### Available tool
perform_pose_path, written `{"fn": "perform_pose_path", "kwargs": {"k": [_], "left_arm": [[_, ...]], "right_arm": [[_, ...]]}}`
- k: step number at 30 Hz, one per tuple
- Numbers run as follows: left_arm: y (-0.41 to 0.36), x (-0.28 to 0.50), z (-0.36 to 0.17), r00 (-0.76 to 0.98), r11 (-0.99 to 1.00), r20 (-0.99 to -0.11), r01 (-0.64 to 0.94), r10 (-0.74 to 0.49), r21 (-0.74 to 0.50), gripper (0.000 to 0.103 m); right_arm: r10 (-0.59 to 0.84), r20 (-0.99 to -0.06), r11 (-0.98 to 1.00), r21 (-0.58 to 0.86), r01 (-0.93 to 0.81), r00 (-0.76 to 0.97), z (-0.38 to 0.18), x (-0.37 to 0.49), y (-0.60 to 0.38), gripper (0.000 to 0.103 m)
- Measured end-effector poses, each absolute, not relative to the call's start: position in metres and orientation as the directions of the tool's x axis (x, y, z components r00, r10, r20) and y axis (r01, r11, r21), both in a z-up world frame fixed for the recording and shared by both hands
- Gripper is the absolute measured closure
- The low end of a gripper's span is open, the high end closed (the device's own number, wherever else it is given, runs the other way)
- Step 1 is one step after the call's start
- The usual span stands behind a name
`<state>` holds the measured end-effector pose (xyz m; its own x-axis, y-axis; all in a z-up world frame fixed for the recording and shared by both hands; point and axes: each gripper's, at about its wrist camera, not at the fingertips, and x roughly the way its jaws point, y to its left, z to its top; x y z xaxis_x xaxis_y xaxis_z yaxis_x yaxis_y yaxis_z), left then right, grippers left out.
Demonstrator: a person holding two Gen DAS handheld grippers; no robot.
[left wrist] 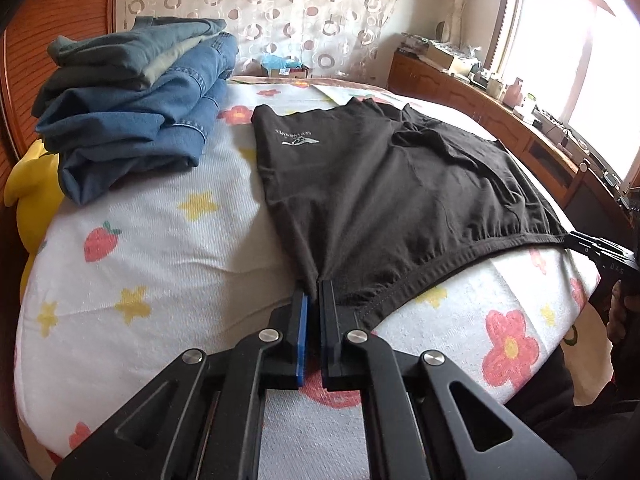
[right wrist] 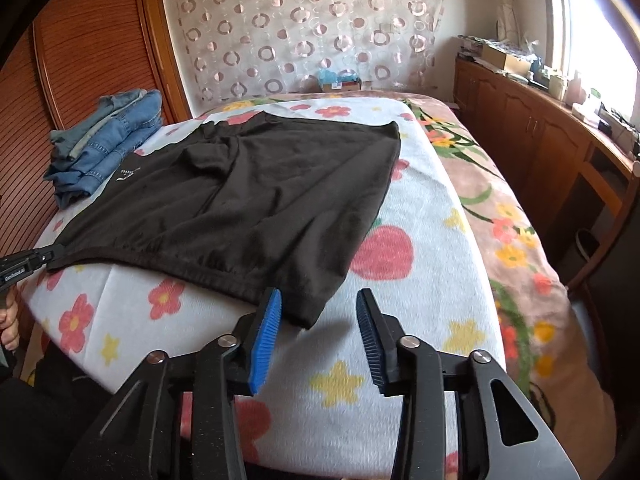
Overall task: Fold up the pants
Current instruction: 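Grasp the shorts' leg hem with the left tool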
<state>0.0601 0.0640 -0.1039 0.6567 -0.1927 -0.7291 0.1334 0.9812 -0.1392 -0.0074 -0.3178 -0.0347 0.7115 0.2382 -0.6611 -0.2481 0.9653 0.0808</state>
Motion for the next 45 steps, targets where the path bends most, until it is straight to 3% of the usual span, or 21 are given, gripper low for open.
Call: {"fn": "perform_pose_path", "kwargs": {"k": [1, 3, 12, 14, 21, 32, 35, 37, 45], "left_arm": [[0.064, 0.060, -0.104, 0.657, 0.981, -0.729, 0.133, -0.193, -0.140, 0.097], [0.064, 0.060, -0.104, 0.656, 0.981, -0.729, 0.135, -0.192, -0.137, 0.097], [0.063, 0.059, -0.104, 0.658, 0.983, -0.730, 0.131, -0.185, -0.131, 0.097], [0.062, 0.060, -0.104, 0.656, 0.984, -0.733, 0.130, -0.180, -0.125, 0.096], [0.052, 0.061, -0.103, 0.647, 0.981, -0.739, 0.152, -0.189, -0.118, 0.075], [0.051, 0.060, -0.103, 0.659, 0.986, -0.734, 0.134, -0.165, -0.102, 0.073], [0.051, 0.060, -0.103, 0.661, 0.987, -0.733, 0.134, -0.159, -0.093, 0.081], [0.051, 0.060, -0.102, 0.659, 0.984, -0.731, 0.138, -0.175, -0.111, 0.094], [0.029, 0.061, -0.077, 0.688, 0.974, -0.692, 0.205, -0.217, -0.102, 0.098]], "right_arm": [[0.245, -0.663, 0.963, 0.085, -0.254, 0.707, -0.035, -0.007, -0.317, 0.088], [0.249, -0.662, 0.961, 0.079, -0.264, 0.707, -0.034, -0.009, -0.317, 0.096], [0.264, -0.658, 0.957, 0.088, -0.276, 0.705, -0.029, -0.022, -0.321, 0.096], [0.266, -0.652, 0.958, 0.096, -0.271, 0.710, -0.029, -0.021, -0.322, 0.092], [0.258, -0.614, 0.963, 0.100, -0.251, 0.746, -0.024, -0.025, -0.320, 0.088], [0.274, -0.606, 0.959, 0.111, -0.262, 0.747, -0.029, -0.025, -0.309, 0.083], [0.279, -0.605, 0.958, 0.120, -0.262, 0.745, -0.029, -0.024, -0.310, 0.078], [0.277, -0.605, 0.959, 0.126, -0.254, 0.746, -0.030, -0.023, -0.312, 0.066], [0.280, -0.604, 0.959, 0.140, -0.246, 0.747, -0.033, -0.019, -0.312, 0.062]]}}
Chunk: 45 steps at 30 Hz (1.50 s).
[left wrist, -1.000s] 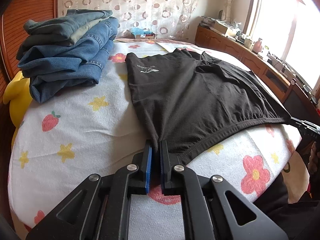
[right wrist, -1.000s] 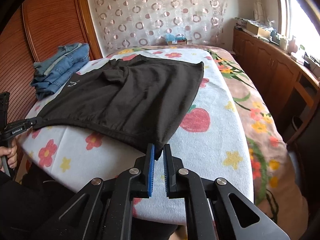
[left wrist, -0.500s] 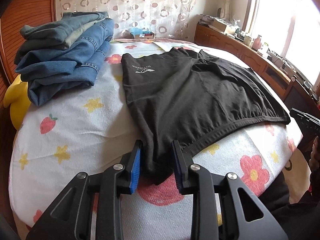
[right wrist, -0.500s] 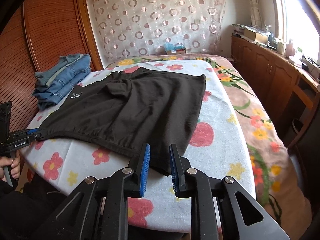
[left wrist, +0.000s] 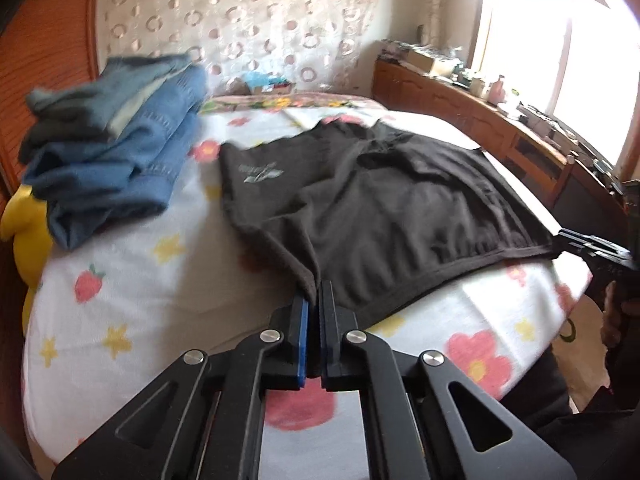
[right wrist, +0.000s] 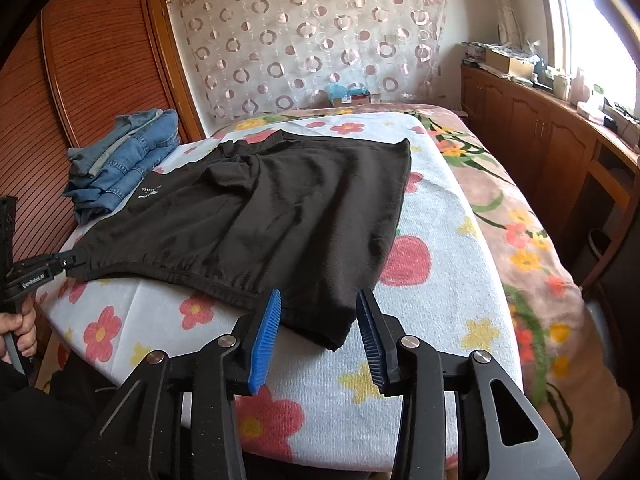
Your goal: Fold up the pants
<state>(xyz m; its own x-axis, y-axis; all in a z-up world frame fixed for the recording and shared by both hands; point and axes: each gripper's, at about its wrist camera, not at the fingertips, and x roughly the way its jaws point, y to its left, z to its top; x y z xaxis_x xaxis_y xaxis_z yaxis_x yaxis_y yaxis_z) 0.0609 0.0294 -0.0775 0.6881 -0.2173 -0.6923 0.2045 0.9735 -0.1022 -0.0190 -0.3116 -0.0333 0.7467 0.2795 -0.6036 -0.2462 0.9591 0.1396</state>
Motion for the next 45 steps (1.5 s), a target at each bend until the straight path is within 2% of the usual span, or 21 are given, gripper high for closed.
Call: {"fn": "perform_pose_path", "kwargs": {"k": [5, 18, 30, 41, 44, 45], "left_arm": [[-0.004, 0.073, -0.053, 0.697, 0.953, -0.660, 0.283, -0.279, -0.105, 0.098], [-0.108, 0.105, -0.019, 0.642, 0.872, -0.656, 0.488, -0.397, -0.049, 0.098], [-0.180, 0.132, 0.001, 0.557, 0.808, -0.670, 0.579, -0.491, -0.110, 0.098], [-0.223, 0.124, 0.000, 0.521, 0.771, -0.688, 0.631, -0.506, -0.089, 0.098], [-0.222, 0.126, -0.005, 0.523, 0.780, -0.701, 0.621, -0.485, -0.076, 0.096], [-0.220, 0.125, -0.005, 0.527, 0.784, -0.702, 0.617, -0.479, -0.072, 0.088]], "right_arm": [[0.294, -0.593, 0.955, 0.147, -0.258, 0.750, -0.033, -0.022, -0.316, 0.062], [0.311, -0.555, 0.950, 0.191, -0.245, 0.772, -0.036, -0.027, -0.339, 0.062], [0.304, -0.538, 0.952, 0.197, -0.233, 0.786, -0.040, -0.035, -0.341, 0.062], [0.293, -0.534, 0.955, 0.209, -0.212, 0.793, -0.043, -0.037, -0.338, 0.062], [0.292, -0.537, 0.955, 0.210, -0.210, 0.792, -0.044, -0.036, -0.337, 0.062], [0.291, -0.537, 0.955, 0.209, -0.209, 0.792, -0.045, -0.035, -0.336, 0.062]]}}
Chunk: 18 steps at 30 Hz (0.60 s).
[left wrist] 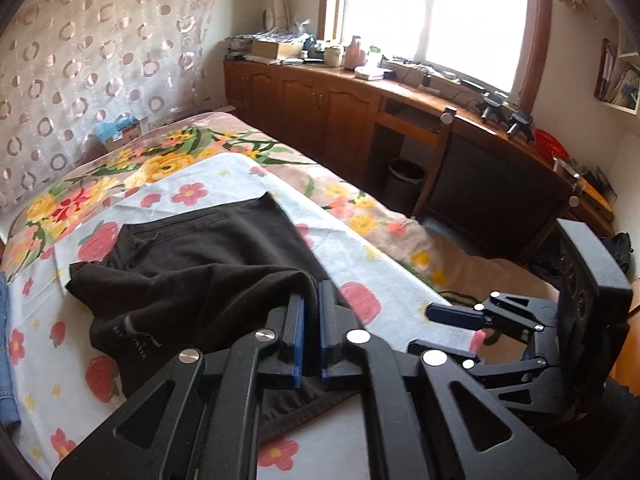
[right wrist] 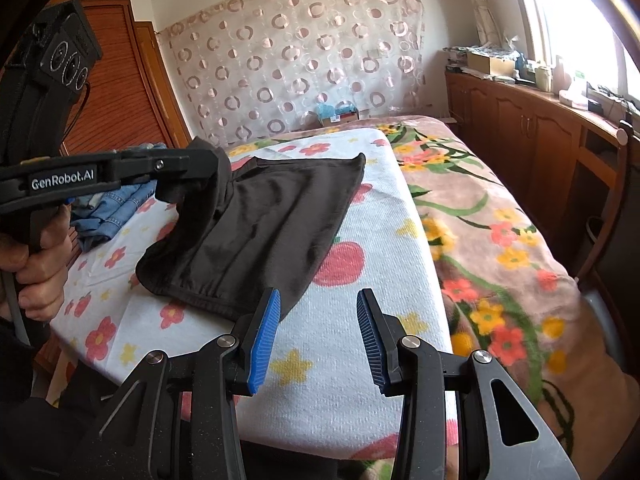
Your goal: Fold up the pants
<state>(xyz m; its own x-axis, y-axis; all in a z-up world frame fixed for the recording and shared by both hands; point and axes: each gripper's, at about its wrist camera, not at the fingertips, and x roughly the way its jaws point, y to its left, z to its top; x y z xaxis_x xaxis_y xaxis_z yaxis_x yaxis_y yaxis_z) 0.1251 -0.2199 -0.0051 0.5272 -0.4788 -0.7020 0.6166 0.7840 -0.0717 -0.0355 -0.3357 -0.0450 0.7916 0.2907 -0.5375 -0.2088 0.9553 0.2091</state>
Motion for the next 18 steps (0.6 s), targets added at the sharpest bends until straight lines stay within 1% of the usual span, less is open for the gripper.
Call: {"fn": "perform_pose_path", "kwargs": {"k": [1, 2, 4, 10, 18], "left_arm": [[-0.218, 0.124, -0.005, 0.532, 0.787, -0.700, 0.613, -0.475, -0.068, 0.081], [-0.216, 0.124, -0.004, 0.539, 0.790, -0.697, 0.610, -0.473, -0.064, 0.077], [-0.209, 0.120, 0.000, 0.552, 0.792, -0.684, 0.607, -0.477, -0.063, 0.063], [-0.182, 0.119, 0.001, 0.595, 0.821, -0.668, 0.569, -0.448, -0.044, 0.061], [-0.141, 0.130, -0.023, 0.621, 0.869, -0.682, 0.492, -0.386, -0.044, 0.060]], "right_arm": [[0.291, -0.538, 0.955, 0.210, -0.208, 0.791, -0.044, -0.035, -0.336, 0.062], [0.291, -0.539, 0.955, 0.211, -0.208, 0.791, -0.044, -0.035, -0.336, 0.062], [0.292, -0.540, 0.955, 0.211, -0.208, 0.789, -0.044, -0.035, -0.337, 0.062], [0.293, -0.534, 0.955, 0.196, -0.221, 0.793, -0.039, -0.032, -0.331, 0.062], [0.298, -0.540, 0.955, 0.178, -0.239, 0.787, -0.041, -0.015, -0.324, 0.062]]}}
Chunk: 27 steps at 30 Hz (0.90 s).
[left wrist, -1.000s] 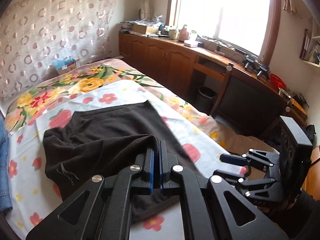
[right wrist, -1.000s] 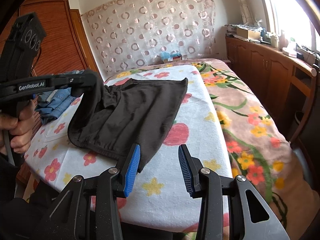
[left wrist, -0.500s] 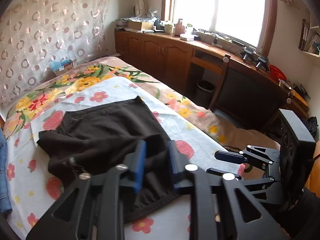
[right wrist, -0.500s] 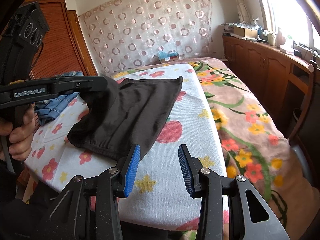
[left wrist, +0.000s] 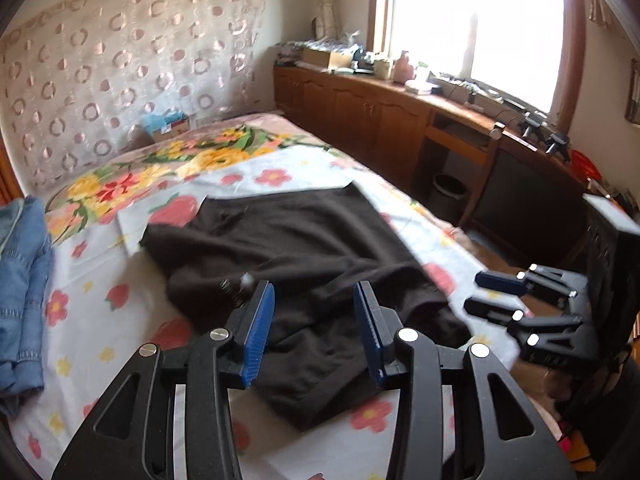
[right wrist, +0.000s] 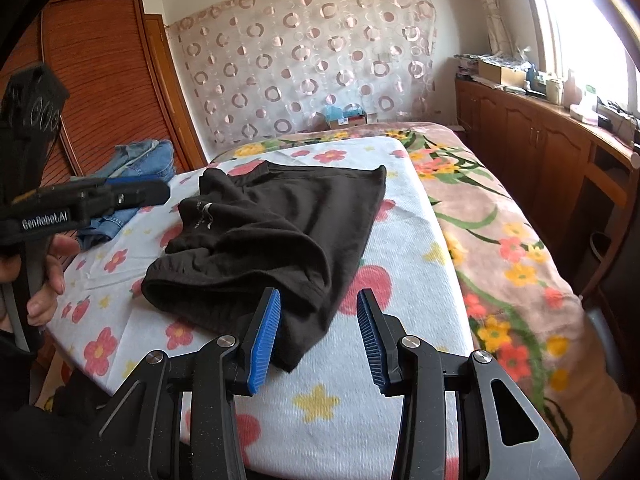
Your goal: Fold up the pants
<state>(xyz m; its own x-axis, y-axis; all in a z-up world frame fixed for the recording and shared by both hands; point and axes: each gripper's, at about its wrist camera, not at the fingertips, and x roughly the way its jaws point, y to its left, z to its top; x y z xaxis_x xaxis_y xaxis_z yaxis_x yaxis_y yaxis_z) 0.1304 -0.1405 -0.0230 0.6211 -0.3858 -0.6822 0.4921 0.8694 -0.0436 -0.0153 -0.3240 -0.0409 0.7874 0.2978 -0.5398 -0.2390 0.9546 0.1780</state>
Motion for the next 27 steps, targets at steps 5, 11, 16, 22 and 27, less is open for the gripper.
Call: {"fn": "perform_pose_path", "kwargs": {"k": [5, 11, 16, 22, 27], "left_arm": [[-0.129, 0.135, -0.045, 0.619, 0.891, -0.711, 0.453, -0.334, -0.024, 0.060], [-0.123, 0.136, -0.061, 0.593, 0.892, -0.734, 0.451, -0.331, -0.038, 0.060], [-0.117, 0.135, -0.061, 0.594, 0.895, -0.736, 0.445, -0.325, -0.035, 0.060], [-0.113, 0.133, -0.062, 0.584, 0.890, -0.746, 0.455, -0.320, -0.025, 0.060], [-0.110, 0.134, -0.065, 0.577, 0.893, -0.752, 0.449, -0.320, -0.035, 0.060]], "right_arm": [[0.303, -0.553, 0.953, 0.179, -0.244, 0.776, -0.043, -0.004, -0.319, 0.062], [0.305, -0.566, 0.952, 0.176, -0.249, 0.766, -0.044, 0.008, -0.316, 0.071], [0.314, -0.589, 0.949, 0.194, -0.247, 0.745, -0.047, 0.015, -0.317, 0.073], [0.313, -0.608, 0.949, 0.183, -0.255, 0.730, -0.045, 0.017, -0.316, 0.088], [0.321, -0.566, 0.947, 0.164, -0.278, 0.759, -0.030, 0.005, -0.314, 0.095]]}}
